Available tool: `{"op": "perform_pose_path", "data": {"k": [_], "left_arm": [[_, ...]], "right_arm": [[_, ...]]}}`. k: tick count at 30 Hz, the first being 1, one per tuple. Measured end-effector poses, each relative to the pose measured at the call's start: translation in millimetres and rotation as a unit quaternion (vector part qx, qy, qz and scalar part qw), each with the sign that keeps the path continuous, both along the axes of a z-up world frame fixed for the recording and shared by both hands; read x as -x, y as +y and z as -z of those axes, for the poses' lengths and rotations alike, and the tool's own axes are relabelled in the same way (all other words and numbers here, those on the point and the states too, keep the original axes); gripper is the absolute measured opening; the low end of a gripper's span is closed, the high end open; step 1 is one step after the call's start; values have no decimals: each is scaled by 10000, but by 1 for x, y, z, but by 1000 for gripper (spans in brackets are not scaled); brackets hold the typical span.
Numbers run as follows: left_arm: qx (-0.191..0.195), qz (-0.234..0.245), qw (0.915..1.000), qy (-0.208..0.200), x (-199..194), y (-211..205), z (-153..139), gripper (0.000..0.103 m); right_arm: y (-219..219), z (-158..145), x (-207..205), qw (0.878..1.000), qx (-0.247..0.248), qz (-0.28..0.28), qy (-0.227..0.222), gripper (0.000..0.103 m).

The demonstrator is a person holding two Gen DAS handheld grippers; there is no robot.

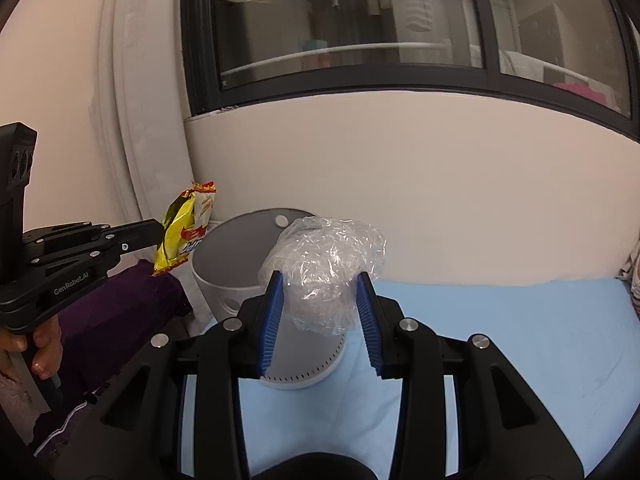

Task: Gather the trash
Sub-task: 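Carry the yellow wrapper and plastic bag over the grey bin with both tools, then open both tools to drop the wrapper and plastic bag into the bin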

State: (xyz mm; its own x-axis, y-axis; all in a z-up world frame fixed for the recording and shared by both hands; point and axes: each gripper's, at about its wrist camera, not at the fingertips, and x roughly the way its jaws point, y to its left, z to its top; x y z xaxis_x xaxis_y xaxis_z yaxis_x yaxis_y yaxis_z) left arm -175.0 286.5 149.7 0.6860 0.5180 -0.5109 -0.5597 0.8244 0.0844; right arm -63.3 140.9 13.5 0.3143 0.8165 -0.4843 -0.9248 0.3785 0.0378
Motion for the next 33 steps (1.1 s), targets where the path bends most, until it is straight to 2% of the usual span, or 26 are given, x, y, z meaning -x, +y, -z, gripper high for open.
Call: {"op": "perform_pose_path", "data": {"k": [5,13,25,31,32,33], "left_arm": [[-142,-200,9997,-75,5,32,-20,0],[-44,-314,9995,-69,13,67,-29,0],[449,-397,9982,41,12,104,-13,1],[527,-362,9979,64,6,115,-6,1],[518,-325,9981,89,4,116,-5,1],[504,-293,9982,131,1,116,-4,1]], "right_arm": [[42,-20,10,9992,-6,-363,-193,35],[93,-37,19,9971,65,-699,-301,35],[139,-43,15,9963,242,-772,-298,35],[154,-38,14,9962,354,-729,-305,36],[156,-37,13,9964,370,-705,-297,36],[157,-36,12,9966,378,-684,-272,43]]}}
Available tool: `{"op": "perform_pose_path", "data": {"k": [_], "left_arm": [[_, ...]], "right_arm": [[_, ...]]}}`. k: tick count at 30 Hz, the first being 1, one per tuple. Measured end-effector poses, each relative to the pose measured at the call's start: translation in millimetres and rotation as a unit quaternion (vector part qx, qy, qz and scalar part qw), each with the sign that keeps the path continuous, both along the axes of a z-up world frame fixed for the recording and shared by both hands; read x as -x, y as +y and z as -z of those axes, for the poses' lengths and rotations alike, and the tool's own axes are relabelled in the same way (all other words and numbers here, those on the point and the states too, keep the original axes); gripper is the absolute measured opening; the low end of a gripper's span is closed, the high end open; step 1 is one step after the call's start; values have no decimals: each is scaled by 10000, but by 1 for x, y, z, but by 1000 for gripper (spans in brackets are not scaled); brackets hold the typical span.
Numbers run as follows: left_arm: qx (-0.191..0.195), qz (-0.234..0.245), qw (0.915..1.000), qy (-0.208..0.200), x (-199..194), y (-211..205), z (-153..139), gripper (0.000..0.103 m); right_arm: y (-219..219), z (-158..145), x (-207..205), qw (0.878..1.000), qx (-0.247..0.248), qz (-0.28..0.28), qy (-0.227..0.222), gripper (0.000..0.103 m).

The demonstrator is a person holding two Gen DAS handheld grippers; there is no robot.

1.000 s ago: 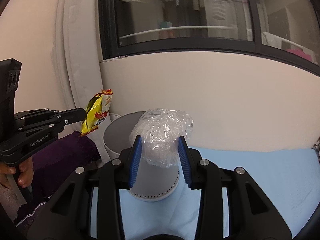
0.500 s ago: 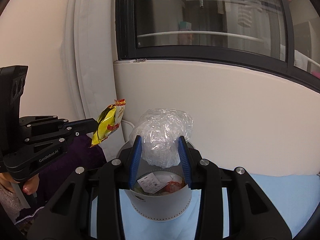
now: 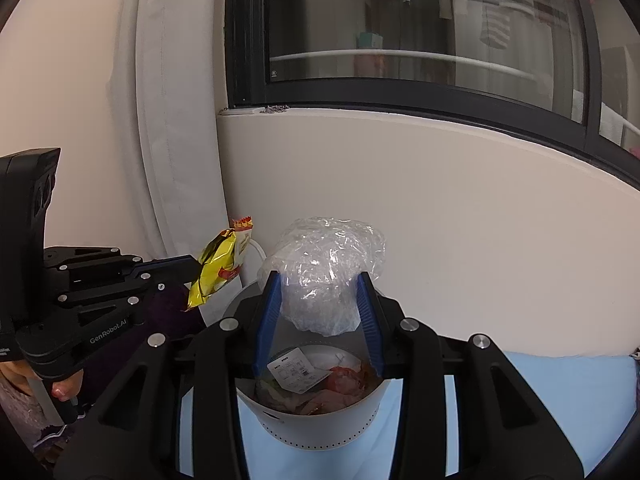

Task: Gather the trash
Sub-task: 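Open both tools to drop the wrapper and plastic bag into the bin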

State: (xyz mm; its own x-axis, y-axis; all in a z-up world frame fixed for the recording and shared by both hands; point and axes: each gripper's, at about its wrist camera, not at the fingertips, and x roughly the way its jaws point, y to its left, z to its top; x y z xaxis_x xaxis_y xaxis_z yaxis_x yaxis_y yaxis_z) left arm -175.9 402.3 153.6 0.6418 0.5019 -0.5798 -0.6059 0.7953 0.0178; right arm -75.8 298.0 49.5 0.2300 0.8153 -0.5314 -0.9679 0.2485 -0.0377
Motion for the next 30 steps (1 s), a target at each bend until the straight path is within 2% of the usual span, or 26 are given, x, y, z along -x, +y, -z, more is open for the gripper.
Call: {"op": "perform_pose_path", "data": {"k": [1,3,11,14,15,16,17,18,19,21,30], "left_arm": [[-28,-5,10000,37,-2,0,1,4],[-72,1,9999,149,-7,1,5,5],[53,20,9996,286,-12,2,15,5],[-13,-10,9995,323,-10,-1,16,7],[-26,-19,9994,341,-10,-2,16,10],[-39,-29,9994,348,-9,-3,17,29],[-79,-75,9994,326,-7,-5,16,67],[-162,-134,9994,259,-6,-6,15,83],[-278,-182,9993,170,-3,-9,13,87],[-408,-183,9988,181,-1,-15,10,87],[-430,-138,9989,157,0,-23,7,87]], "right_arm": [[2,1,-1,10000,16,39,17,55],[4,3,-3,9999,-25,97,57,67],[6,9,-7,9999,52,159,-12,67],[7,11,-7,9998,89,188,-27,67],[6,13,-8,9998,98,192,-24,67],[5,13,-8,9997,104,199,-28,67],[4,14,-8,9997,114,203,-40,67],[3,15,-7,9997,129,206,-61,67],[2,16,-7,9997,143,208,-78,67],[-1,18,-5,9996,165,205,-105,67],[-15,17,-1,9994,168,249,-192,67]]}}
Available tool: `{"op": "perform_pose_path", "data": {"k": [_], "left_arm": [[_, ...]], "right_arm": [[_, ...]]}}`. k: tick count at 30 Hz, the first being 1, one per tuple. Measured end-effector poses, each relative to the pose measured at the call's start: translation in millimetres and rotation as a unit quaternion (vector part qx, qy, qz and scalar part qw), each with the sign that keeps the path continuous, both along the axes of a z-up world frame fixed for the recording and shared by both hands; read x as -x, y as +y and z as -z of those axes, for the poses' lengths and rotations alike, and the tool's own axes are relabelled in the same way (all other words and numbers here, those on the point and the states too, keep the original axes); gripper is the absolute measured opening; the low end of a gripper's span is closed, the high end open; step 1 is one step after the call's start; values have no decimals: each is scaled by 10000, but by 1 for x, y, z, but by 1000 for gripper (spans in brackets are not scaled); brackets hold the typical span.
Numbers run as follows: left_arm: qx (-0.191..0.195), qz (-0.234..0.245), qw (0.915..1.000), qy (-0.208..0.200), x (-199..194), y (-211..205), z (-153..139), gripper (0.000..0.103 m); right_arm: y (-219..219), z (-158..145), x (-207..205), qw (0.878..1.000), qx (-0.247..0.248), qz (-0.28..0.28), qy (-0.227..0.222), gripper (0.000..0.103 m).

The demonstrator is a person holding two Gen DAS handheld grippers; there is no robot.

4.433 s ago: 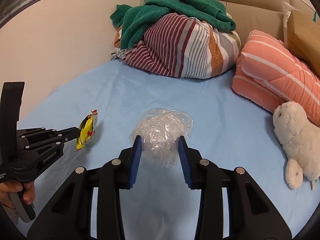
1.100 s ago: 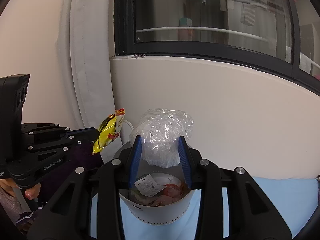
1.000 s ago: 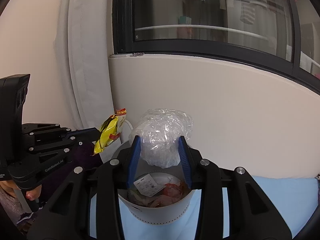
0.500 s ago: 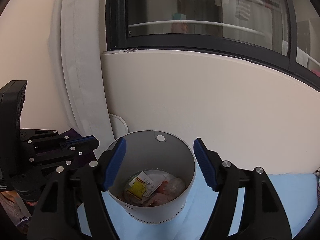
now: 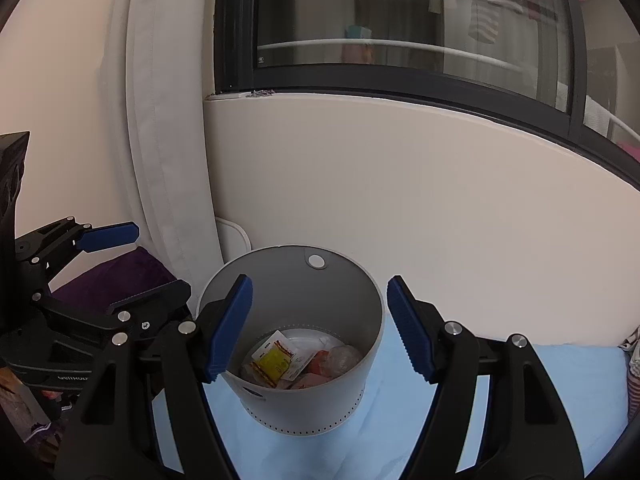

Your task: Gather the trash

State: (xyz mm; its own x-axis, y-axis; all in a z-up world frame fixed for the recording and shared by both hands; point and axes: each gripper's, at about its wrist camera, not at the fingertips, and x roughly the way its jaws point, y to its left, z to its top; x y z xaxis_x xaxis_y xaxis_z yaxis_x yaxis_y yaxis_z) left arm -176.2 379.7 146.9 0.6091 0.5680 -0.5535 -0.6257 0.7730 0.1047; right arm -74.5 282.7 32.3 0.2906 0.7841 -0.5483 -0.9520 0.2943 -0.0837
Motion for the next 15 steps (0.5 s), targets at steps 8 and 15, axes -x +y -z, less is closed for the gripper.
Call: {"op": "perform_pose_path", "data": {"k": [8,15], "left_arm": [[31,230,9997,-40,-5,-13,2,87],[-13,733,9973,-22,-28,-42,9,87]], "right_arm": [[-25,3,-5,9996,19,283,-42,67],[-66,5,-7,9944,-37,939,-491,77]]}}
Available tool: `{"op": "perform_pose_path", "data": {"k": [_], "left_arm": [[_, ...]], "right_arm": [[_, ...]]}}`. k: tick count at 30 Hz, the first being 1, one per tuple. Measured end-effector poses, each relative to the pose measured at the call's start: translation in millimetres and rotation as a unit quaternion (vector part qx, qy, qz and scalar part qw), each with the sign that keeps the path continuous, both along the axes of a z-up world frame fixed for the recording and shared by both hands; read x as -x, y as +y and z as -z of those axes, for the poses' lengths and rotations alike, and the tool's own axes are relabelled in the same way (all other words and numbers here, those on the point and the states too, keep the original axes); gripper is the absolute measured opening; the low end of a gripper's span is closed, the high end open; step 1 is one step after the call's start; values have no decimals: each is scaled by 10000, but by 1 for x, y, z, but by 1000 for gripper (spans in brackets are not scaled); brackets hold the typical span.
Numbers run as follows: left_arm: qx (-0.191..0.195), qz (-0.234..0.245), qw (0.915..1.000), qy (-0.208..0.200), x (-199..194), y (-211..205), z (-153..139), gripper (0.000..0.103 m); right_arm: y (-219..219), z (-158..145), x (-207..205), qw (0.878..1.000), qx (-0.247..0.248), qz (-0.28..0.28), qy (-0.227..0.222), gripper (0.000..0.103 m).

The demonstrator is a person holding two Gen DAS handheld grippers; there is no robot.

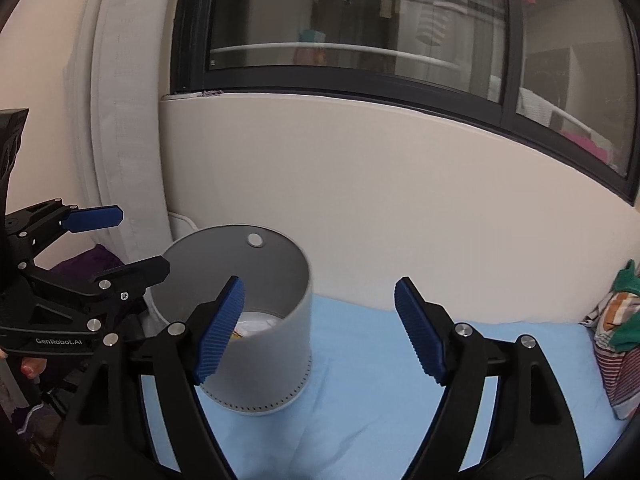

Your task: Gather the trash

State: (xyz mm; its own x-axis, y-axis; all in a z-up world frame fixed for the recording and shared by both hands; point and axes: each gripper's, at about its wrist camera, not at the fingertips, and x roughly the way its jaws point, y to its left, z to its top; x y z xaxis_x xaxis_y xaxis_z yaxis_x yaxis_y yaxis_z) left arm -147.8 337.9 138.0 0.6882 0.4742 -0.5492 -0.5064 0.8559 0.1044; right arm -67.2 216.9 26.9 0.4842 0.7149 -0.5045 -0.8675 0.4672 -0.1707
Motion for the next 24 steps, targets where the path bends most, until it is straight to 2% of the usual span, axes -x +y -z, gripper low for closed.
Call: {"op": "perform_pose_path", "data": {"k": [5,11,18,24], "left_arm": [[48,658,9978,86,-31,-40,12,87],[80,1590,9871,182,-70,-108,26,87],[222,2571,9658,257,-99,-202,38,87],[377,3127,9485,341,-113,-274,48,87]], "right_arm": [[-51,3,-4,9967,24,751,-297,83],[-132,8,-15,9818,35,1875,-287,89],[-246,11,-24,9434,-111,3315,-39,95],[-335,18,-17,9077,-145,4194,31,96]]}}
